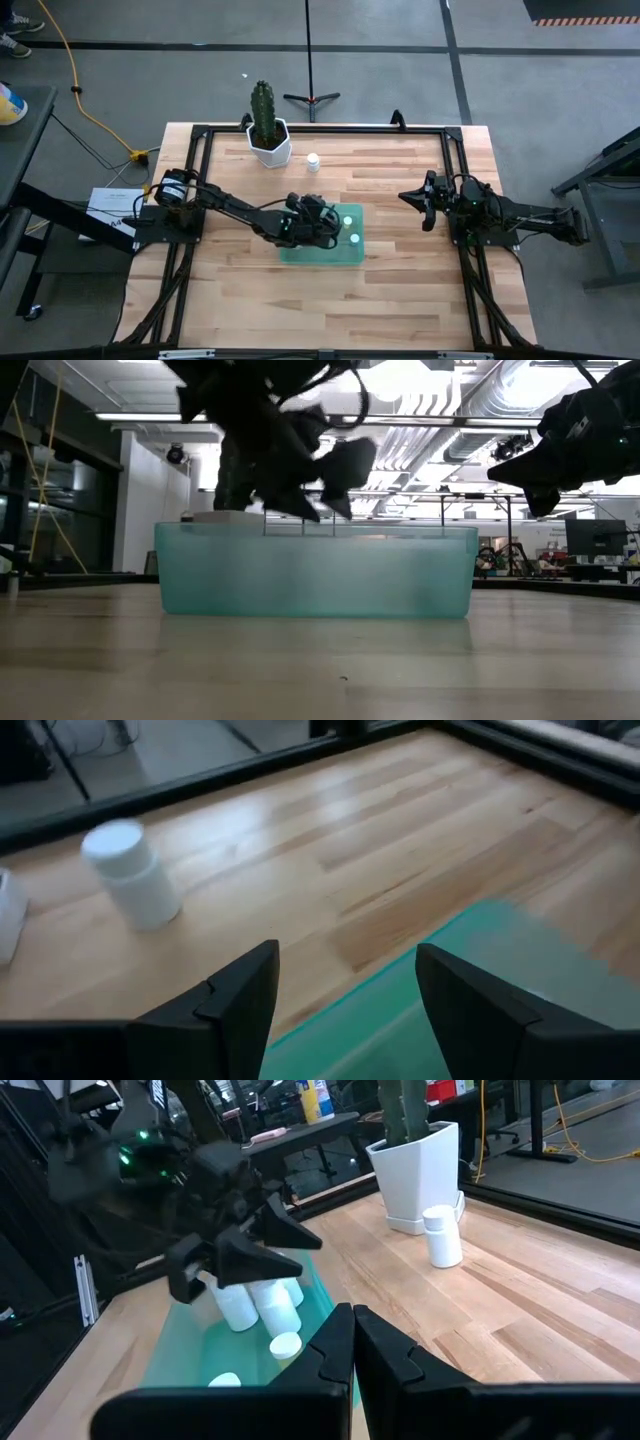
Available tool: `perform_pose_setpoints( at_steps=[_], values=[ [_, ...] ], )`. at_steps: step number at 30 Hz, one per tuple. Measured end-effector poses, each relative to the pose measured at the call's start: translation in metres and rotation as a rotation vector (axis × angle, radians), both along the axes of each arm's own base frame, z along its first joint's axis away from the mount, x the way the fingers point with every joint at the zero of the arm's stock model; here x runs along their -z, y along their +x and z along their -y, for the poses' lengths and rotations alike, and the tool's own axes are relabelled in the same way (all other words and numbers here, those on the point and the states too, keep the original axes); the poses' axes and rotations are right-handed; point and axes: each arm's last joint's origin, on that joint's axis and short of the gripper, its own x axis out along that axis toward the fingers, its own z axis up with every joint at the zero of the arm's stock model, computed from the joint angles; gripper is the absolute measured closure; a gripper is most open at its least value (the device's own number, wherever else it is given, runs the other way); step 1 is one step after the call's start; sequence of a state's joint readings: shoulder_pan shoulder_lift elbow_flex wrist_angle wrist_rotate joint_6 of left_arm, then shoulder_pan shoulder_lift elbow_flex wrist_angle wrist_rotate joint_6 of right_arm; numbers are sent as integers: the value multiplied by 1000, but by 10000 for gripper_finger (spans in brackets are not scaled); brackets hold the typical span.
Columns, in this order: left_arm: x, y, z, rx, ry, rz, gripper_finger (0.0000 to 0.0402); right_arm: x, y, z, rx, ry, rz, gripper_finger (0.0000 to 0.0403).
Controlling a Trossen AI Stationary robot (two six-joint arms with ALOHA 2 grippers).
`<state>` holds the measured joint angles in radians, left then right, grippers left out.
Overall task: Pick and place pill bottles into a basket
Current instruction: Put the white pill bottle into the blue bin
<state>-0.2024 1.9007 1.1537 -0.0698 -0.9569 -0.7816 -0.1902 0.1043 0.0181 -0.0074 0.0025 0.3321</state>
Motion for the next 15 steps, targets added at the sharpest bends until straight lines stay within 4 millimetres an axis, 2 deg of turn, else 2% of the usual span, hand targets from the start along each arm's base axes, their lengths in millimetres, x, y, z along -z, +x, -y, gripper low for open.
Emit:
perform_pose_setpoints(
  at_steps=[3,8,11,15],
  values=[
    [-19,11,2,42,36,-3,131,0,0,0,0,0,0,402],
    [-64,36,1,203,3,-5,131,0,0,0,1,5,1,402],
    [-95,45,-13,255,-69,-29,131,0,0,0,1,5,5,402],
    [-136,44,-39,200,-118,-84,131,-1,0,0,3,4,18,402]
  ],
)
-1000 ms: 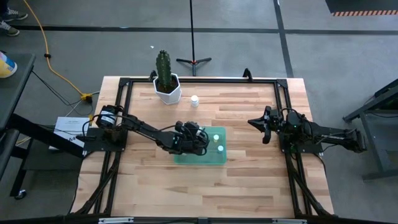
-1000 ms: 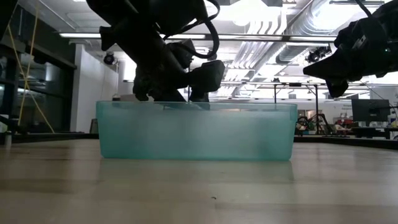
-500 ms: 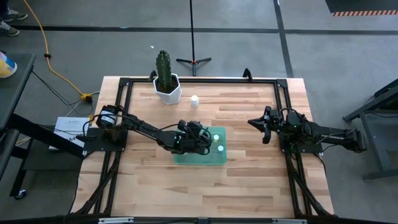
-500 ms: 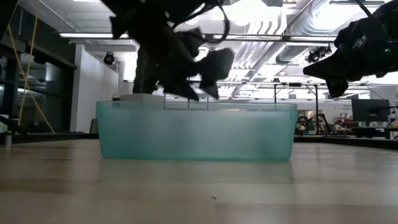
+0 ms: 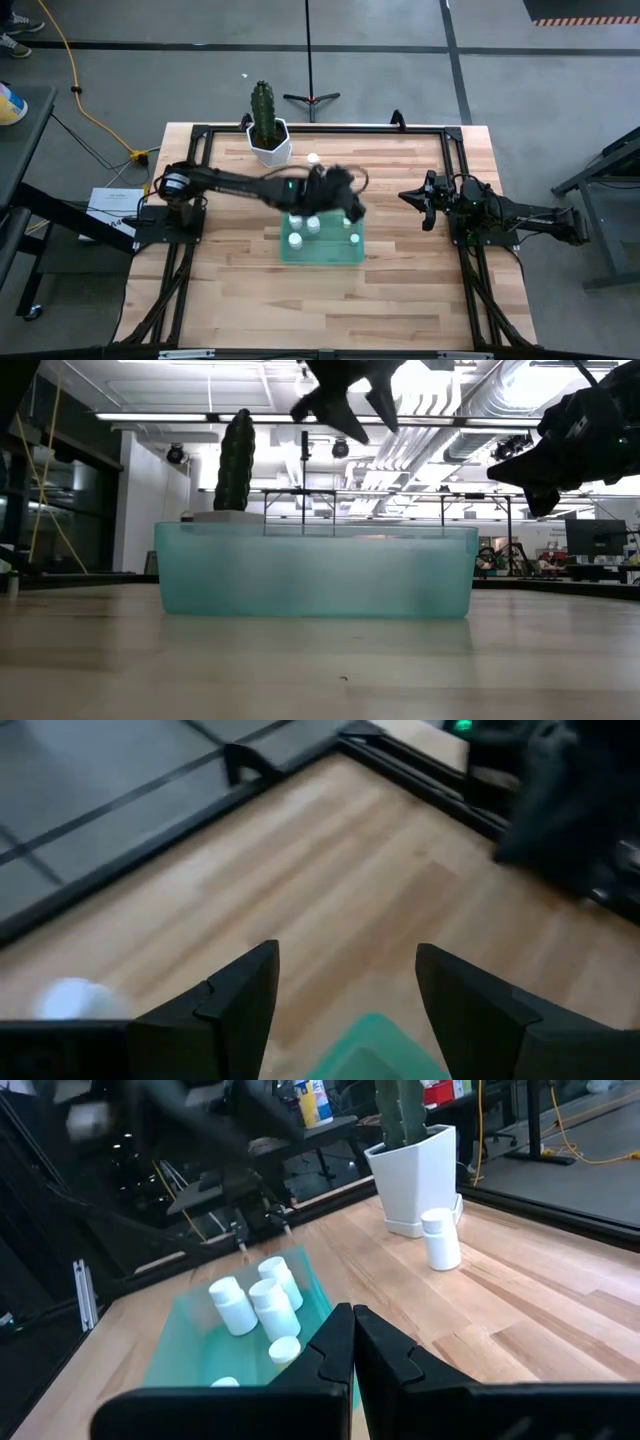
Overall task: Pick and place pill bottles into a basket
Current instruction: Put the white pill bottle into the blue bin
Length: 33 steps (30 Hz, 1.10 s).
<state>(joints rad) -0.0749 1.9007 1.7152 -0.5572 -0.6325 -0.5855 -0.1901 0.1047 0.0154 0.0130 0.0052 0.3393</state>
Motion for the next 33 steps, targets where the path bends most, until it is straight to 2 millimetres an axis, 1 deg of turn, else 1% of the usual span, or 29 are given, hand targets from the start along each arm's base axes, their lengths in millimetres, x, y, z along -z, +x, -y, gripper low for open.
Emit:
perform_pose_setpoints(
  at_steps=[3,5,7,9,14,21,24,28,33],
  values=[
    [-31,-6,-22,-49,-24,-29,131,0,0,0,0,-1,3,402],
    [-46,-11,-34,-77,-28,-36,131,0,0,0,0,-1,5,402],
    [-56,-16,-47,-105,-27,-44,131,0,0,0,0,-1,6,402],
    [-59,-19,-59,-101,-53,-67,131,-1,0,0,0,-1,6,402],
    [-52,-26,-96,-57,-189,-118,131,-1,0,0,0,-1,7,402],
    [-40,-42,-148,-185,-230,-157,131,-1,0,0,-1,-1,10,402],
    [-33,-48,-165,-210,-241,-180,131,-1,0,0,-1,-1,11,402],
    [-19,-54,-177,-226,-265,-218,131,-1,0,0,-1,-2,11,402],
    [1,-56,-177,-210,-279,-289,131,-1,0,0,-1,-1,7,402]
  ],
)
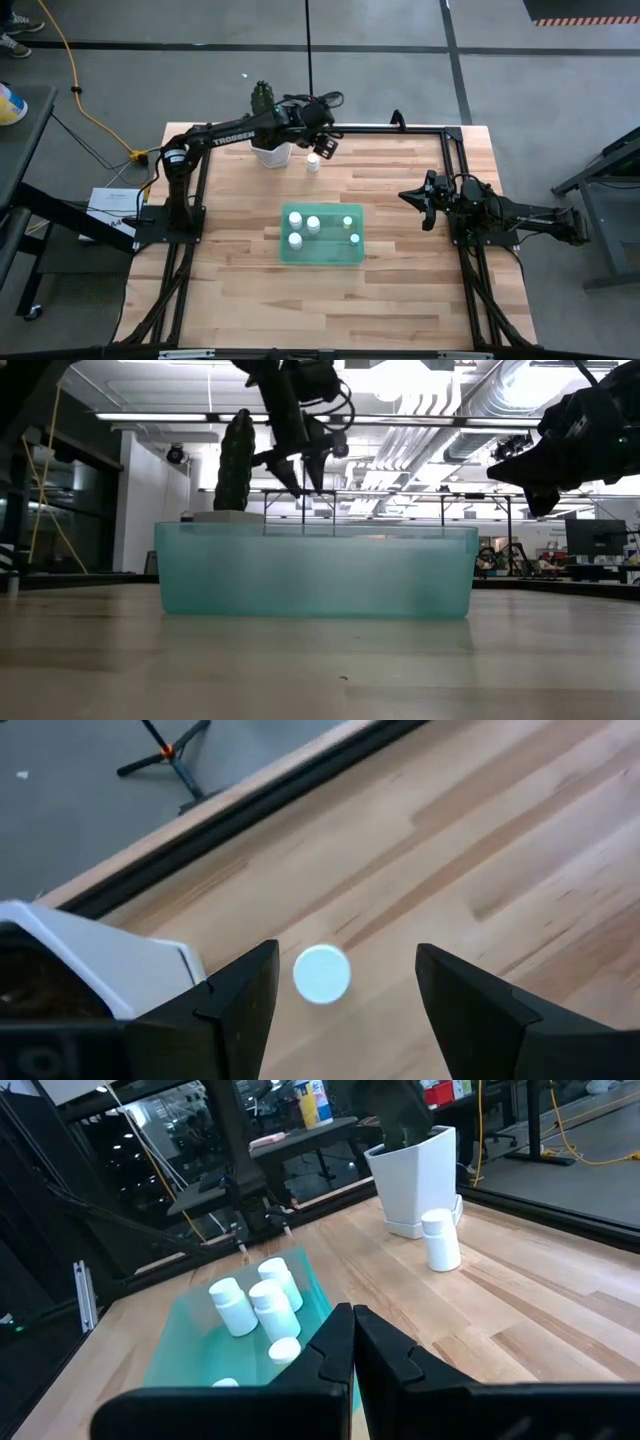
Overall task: Pick and place pill bottles into a basket
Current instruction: Put the white pill bottle into the blue bin
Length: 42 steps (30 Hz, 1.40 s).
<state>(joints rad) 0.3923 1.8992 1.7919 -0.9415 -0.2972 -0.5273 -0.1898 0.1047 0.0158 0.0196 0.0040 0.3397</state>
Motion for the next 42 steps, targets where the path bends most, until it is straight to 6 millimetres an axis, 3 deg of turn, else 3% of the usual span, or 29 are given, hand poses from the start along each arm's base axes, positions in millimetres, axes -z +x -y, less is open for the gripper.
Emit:
perform_pose_setpoints(
  at_steps=[7,13,20,26,42],
  values=[
    [26,0,5,-5,12,-69,131,0,0,0,16,-1,0,402],
    [50,15,11,20,-9,-115,131,-1,0,1,50,-4,0,402],
    [55,39,24,28,35,-183,131,0,-1,2,56,-3,-8,402],
    [72,44,17,11,1,-265,131,0,-1,2,56,-2,-11,402],
    [90,42,-6,-17,-22,-297,131,0,-1,2,56,1,-12,402]
  ],
)
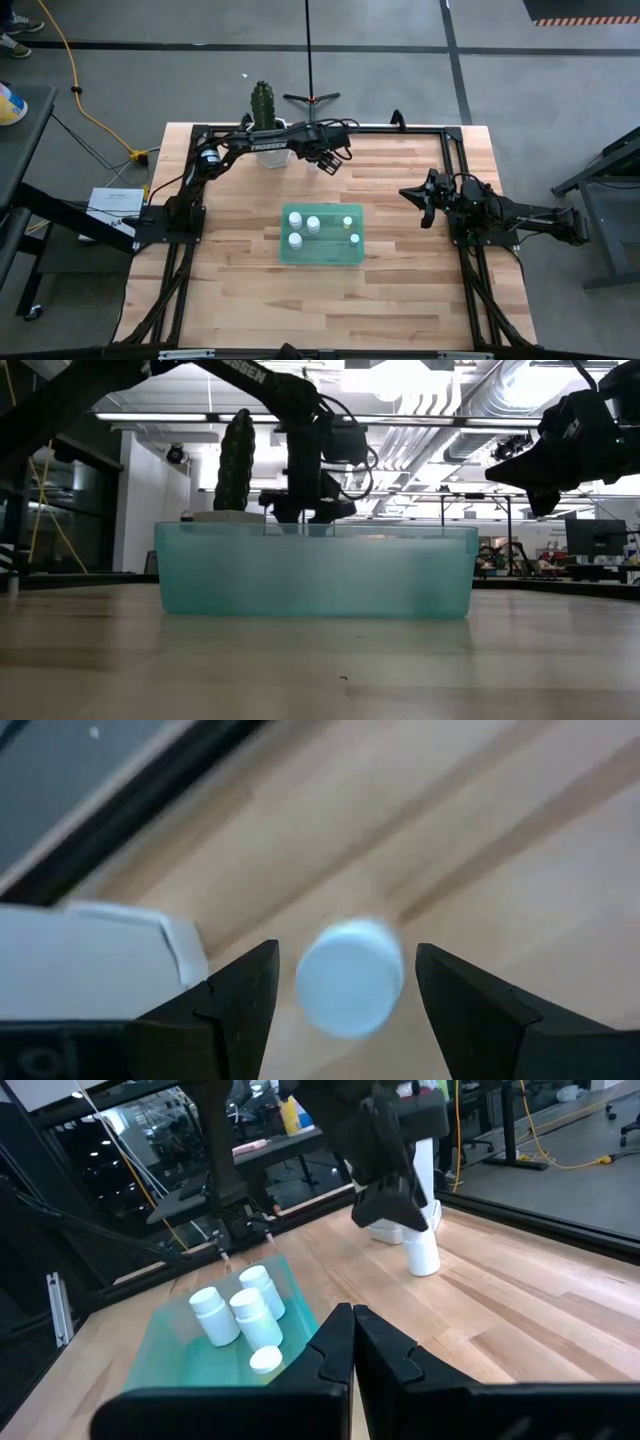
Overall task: Pick and place pill bottles into a basket
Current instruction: Put the white pill bottle into the blue bin
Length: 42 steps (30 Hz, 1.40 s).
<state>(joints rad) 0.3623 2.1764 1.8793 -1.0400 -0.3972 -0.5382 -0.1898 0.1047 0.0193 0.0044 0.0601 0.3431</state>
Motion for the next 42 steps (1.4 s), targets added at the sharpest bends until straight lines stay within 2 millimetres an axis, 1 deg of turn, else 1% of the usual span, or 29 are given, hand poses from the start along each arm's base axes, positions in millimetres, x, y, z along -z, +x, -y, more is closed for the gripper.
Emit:
perform_pose_setpoints(
  at_steps=[2,5,9,14,33,36,42],
  values=[
    [3,-3,-3,7,-27,-20,131,0,0,0,0,0,0,402],
    [7,-1,-5,9,-38,-10,131,0,0,0,0,-1,-1,402],
    [8,-1,-4,21,-57,-16,131,0,0,0,2,-3,-1,402],
    [17,1,-3,30,-89,-31,131,0,0,0,4,-3,-1,402],
    [17,0,-3,22,-98,-40,132,0,0,0,4,-3,-2,402],
    [17,-1,-2,24,-118,-39,146,0,0,0,4,-3,-2,402],
    [19,-2,-3,-5,-129,-19,195,1,0,0,4,-1,-2,402]
  ],
)
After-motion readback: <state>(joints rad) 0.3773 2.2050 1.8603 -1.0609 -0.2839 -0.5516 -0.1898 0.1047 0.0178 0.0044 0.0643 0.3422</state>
